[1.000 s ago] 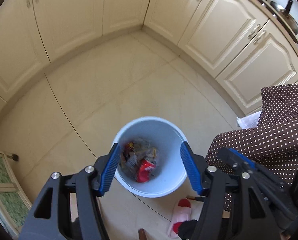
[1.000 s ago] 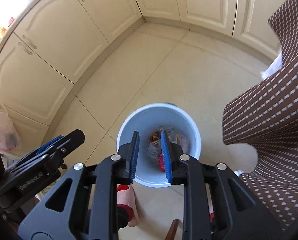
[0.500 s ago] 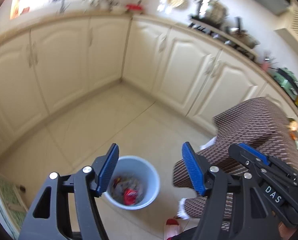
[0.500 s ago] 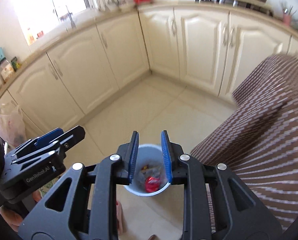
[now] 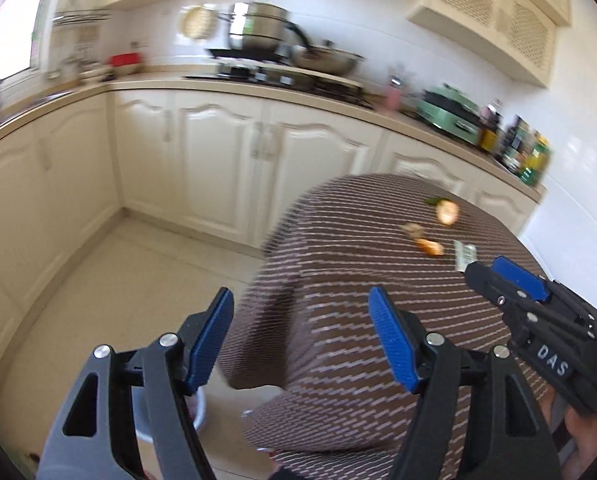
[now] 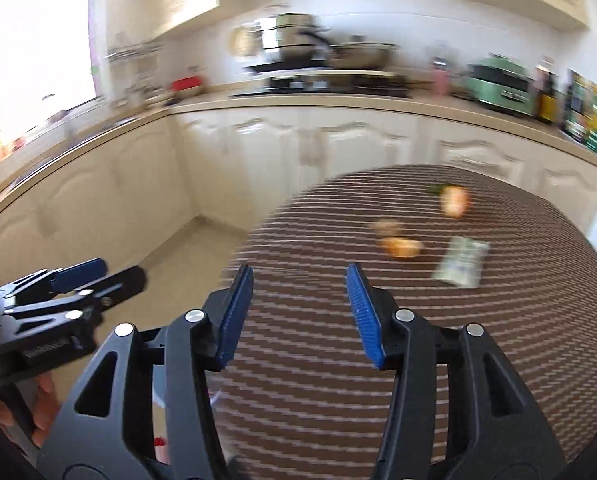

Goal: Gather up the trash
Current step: 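Move both grippers back over the table toward the orange peels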

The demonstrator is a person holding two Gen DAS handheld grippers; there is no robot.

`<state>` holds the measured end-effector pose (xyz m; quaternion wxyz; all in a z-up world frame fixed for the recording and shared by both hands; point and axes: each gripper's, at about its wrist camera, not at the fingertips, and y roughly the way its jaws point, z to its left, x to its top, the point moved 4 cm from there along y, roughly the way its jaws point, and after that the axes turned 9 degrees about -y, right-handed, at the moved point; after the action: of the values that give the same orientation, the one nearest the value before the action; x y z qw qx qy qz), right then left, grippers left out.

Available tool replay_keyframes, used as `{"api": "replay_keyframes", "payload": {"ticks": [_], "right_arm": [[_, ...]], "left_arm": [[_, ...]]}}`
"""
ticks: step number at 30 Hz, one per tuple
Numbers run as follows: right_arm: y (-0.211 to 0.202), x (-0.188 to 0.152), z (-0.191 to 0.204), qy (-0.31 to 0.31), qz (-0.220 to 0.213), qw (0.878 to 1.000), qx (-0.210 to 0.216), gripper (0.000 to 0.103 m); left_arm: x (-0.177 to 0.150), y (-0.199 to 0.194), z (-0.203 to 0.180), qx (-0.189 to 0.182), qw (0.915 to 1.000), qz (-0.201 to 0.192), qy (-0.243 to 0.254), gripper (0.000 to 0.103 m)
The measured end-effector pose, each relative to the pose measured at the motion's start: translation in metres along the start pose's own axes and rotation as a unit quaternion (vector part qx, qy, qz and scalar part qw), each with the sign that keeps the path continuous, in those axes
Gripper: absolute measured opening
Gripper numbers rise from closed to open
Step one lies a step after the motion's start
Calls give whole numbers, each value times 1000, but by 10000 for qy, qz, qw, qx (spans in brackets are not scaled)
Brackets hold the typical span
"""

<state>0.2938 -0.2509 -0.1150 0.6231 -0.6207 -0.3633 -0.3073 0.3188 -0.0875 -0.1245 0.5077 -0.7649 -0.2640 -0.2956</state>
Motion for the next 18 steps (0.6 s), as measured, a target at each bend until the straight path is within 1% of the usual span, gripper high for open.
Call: {"api": "replay_keyframes", "payload": {"ticks": [2,3,4,7,8,9,12,16,17,18], "right_arm": [[4,-5,-42,294,126,9991,-276,49],[6,-6,-56,387,176,9984,-365,49],[11,-9,-76,523,281,9970,-503,50],[29,-18,-110,826,591,9929,-617,50],[36,-19,-118,885,676,9919,-617,50],[48,-20,-128,990,809,9904,-532,50],[70,-24,-137,1067,1092,9875,-387,50],[100,-27,-147,1073,1425,9831,-420,50],[103,-27,-147,1063,1442,9830,-404,48],[105,-25,-147,949,1464,9837,-445,35]], "left_arm": [[-4,14,-18,-152,9997,179,104,69],[-2,26,-32,-236,9991,296,194,69],[-1,35,-42,-242,9987,372,236,69],[0,65,-70,-249,9970,627,390,69],[1,74,-77,-226,9964,684,437,69],[2,83,-85,-205,9957,749,506,69],[3,99,-93,-169,9944,877,573,69],[8,122,-103,-161,9928,1028,599,69],[9,126,-105,-155,9925,1052,605,69],[10,130,-107,-163,9922,1072,616,69]]}}
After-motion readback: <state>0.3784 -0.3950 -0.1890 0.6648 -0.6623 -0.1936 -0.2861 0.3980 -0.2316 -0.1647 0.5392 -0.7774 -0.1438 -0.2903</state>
